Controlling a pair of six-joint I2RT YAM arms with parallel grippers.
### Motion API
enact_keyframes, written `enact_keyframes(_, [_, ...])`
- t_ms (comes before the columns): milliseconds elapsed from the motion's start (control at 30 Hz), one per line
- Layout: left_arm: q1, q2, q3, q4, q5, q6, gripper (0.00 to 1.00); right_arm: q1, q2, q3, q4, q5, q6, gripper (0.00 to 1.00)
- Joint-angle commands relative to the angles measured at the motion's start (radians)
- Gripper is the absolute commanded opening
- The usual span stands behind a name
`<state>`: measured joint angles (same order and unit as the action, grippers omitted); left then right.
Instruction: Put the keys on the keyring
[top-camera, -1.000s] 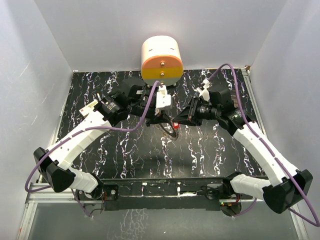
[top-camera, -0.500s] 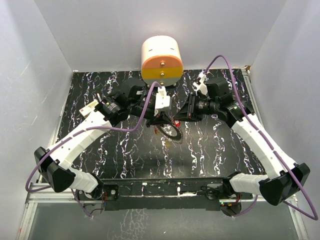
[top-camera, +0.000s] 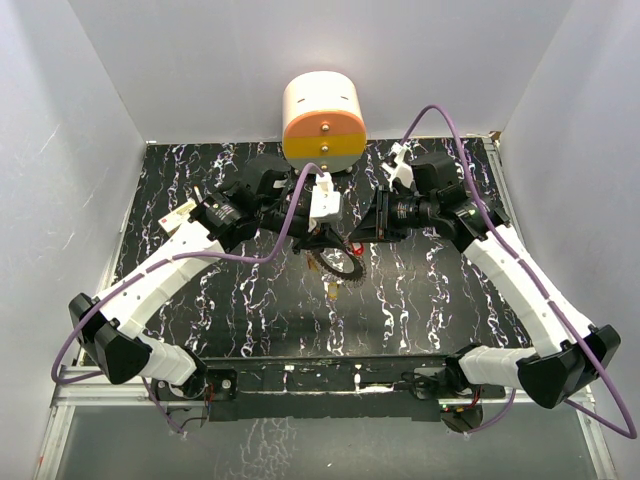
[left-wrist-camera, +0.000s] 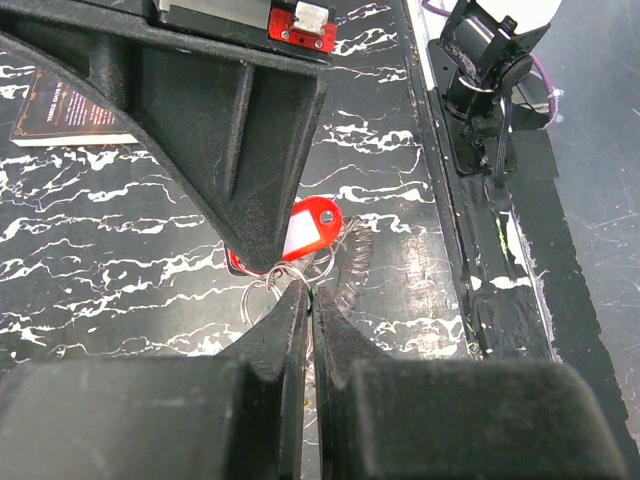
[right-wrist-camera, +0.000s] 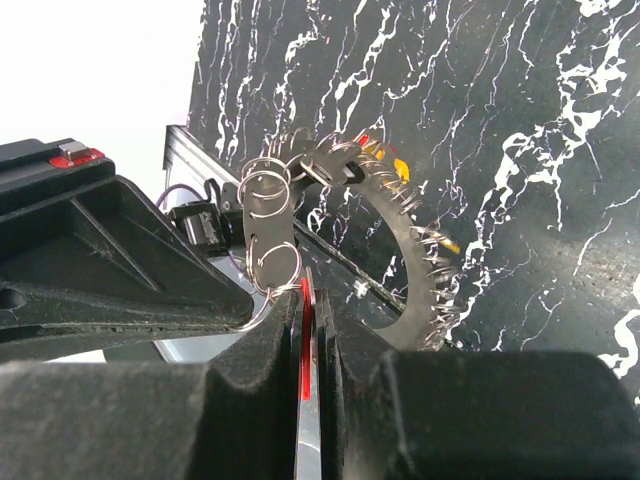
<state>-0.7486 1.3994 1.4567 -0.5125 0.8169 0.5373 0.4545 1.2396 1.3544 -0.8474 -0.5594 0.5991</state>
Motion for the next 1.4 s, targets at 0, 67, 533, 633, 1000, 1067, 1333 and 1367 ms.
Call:
enact_keyframes(0, [-0.019,-0.045,0.059,-0.027,0.171,0.004,0.0,-0.018,0.018,0.058,0.006,0.178,-0.111,0.08])
enact_keyframes(67, [-0.018,-0.046,0.057,-0.027,0.181,0.006,0.0,-0.018,0.025,0.071,-0.006,0.18,-0.144,0.08])
enact_keyframes(533, [-0.018,-0.105,-0.023,-0.034,0.18,0.117,0.0,-0.017,0.066,0.138,-0.037,0.034,-0.273,0.08])
enact_keyframes(633, [-0.018,-0.154,-0.092,0.05,0.142,0.146,0.0,-0.018,0.073,0.16,-0.052,0.017,-0.278,0.08])
enact_keyframes(1000, [-0.018,-0.195,-0.193,0.12,0.142,0.288,0.0,-0.016,0.083,0.208,-0.08,-0.036,-0.269,0.08])
enact_keyframes(1067, [-0.018,-0.196,-0.203,0.131,0.146,0.3,0.0,-0.015,0.094,0.227,-0.091,-0.056,-0.271,0.08])
enact_keyframes(1333, [-0.019,-0.217,-0.262,0.183,0.197,0.4,0.0,-0.01,0.124,0.261,-0.138,-0.076,-0.295,0.08])
enact_keyframes(1367, [-0.02,-0.222,-0.274,0.194,0.2,0.409,0.0,-0.011,0.127,0.265,-0.148,-0.075,-0.299,0.08])
